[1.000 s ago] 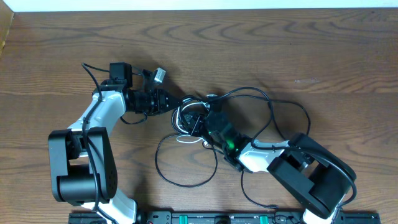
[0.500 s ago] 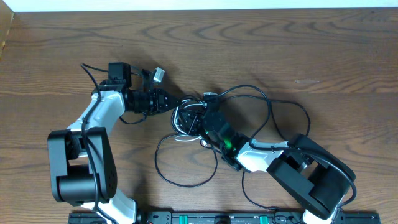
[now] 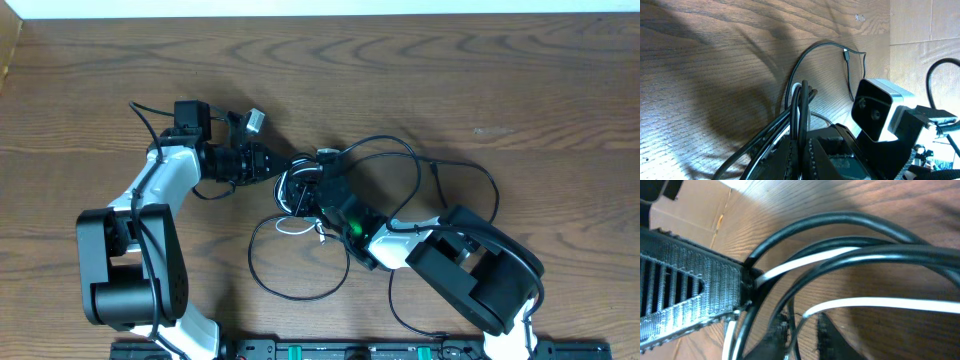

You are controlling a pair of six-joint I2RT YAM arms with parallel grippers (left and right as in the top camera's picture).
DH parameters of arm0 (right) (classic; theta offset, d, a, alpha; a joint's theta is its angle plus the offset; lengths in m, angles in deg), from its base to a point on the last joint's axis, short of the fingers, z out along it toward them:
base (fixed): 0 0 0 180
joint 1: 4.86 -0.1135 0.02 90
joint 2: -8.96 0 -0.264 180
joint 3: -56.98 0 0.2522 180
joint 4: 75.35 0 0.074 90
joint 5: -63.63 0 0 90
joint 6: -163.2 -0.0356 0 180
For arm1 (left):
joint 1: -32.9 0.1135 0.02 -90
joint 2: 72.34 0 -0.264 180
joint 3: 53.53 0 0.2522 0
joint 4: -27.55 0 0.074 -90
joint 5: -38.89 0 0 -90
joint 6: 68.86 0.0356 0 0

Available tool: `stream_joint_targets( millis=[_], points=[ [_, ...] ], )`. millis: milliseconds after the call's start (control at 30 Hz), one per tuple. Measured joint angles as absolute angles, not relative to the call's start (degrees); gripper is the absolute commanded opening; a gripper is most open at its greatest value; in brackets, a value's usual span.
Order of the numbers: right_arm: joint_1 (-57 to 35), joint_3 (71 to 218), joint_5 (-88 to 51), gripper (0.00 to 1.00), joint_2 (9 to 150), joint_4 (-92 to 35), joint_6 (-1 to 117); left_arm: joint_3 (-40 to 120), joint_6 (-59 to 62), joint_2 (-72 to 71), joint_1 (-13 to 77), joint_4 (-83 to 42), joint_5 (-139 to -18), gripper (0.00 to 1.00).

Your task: Untangle cables

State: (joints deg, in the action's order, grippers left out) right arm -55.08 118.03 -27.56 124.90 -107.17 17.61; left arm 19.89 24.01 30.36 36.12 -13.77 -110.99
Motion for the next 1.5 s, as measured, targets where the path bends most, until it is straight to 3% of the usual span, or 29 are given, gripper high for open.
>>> stream_joint_targets(
  millis=[67,433,867,1200,1500],
  points=[
    [-55.1,118.2,-27.4,0.01,124.9,-107.2,18.7,19.9,24.0,30.4,36.1,-13.7,-111.0,0.08],
    [-53.2,118.6,-20.4,0.01,124.7,-104.2,21.8,19.9,24.0,30.4,36.1,-13.7,-111.0,0.08],
    [-43.6,119.0,-10.4,0.01,102.8,-68.3,30.7,19.9,24.0,30.4,36.1,-13.6,-111.2,0.08],
    [-40.4,119.0,-9.4,0.01,94.5,-58.6,37.8,19.9,24.0,30.4,36.1,-13.6,-111.2,0.08],
    [-28.0,119.0,-9.1,0.01,85.7,-43.4,39.6,19.9,24.0,30.4,36.1,-13.6,-110.9,0.08]
  ],
)
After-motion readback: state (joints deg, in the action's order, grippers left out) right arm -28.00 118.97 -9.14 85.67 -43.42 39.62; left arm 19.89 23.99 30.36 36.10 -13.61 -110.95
